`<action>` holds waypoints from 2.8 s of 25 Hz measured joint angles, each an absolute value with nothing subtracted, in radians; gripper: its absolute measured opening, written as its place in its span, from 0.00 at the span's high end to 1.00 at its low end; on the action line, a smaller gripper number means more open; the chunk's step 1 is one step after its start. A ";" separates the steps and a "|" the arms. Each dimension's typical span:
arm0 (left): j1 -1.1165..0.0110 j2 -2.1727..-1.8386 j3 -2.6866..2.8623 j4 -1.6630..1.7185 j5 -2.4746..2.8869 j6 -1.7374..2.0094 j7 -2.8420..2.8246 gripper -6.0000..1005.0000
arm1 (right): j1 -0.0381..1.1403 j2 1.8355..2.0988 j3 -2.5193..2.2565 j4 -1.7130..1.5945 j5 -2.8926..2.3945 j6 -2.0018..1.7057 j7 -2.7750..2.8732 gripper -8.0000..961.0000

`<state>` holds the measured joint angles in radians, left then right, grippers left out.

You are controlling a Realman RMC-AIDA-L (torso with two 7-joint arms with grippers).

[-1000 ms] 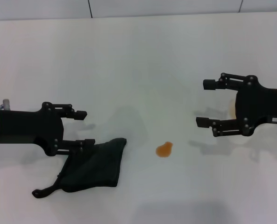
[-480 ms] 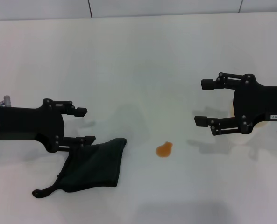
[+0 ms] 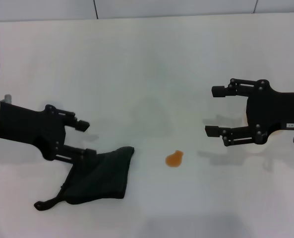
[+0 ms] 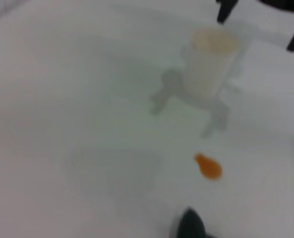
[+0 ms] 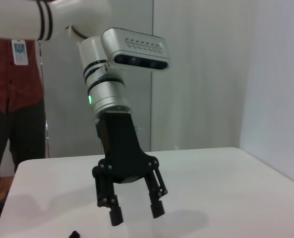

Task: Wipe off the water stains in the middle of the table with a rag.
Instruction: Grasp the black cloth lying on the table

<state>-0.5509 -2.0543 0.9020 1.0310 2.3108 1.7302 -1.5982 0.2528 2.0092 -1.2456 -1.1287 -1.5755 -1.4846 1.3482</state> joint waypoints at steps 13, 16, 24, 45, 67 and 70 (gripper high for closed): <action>-0.614 -2.066 0.975 1.156 2.461 1.835 -1.728 0.36 | 0.242 2.007 -1.256 -1.180 -1.673 -1.487 1.405 0.12; -0.625 -2.067 0.984 1.157 2.471 1.835 -1.731 0.36 | 0.222 2.007 -1.256 -1.236 -1.734 -1.494 1.454 0.12; -0.640 -2.073 1.016 1.151 2.480 1.835 -1.744 0.36 | 0.197 2.007 -1.257 -1.318 -1.809 -1.517 1.532 0.12; -0.641 -2.082 1.134 1.006 2.470 1.730 -1.768 0.36 | 0.197 2.011 -1.284 -1.334 -1.785 -1.517 1.532 0.12; -0.669 -2.076 1.169 0.953 2.484 1.683 -1.801 0.45 | 0.182 2.011 -1.284 -1.332 -1.774 -1.515 1.532 0.12; -0.684 -2.075 1.168 0.958 2.514 1.687 -1.813 0.45 | 0.182 2.011 -1.284 -1.329 -1.773 -1.515 1.532 0.12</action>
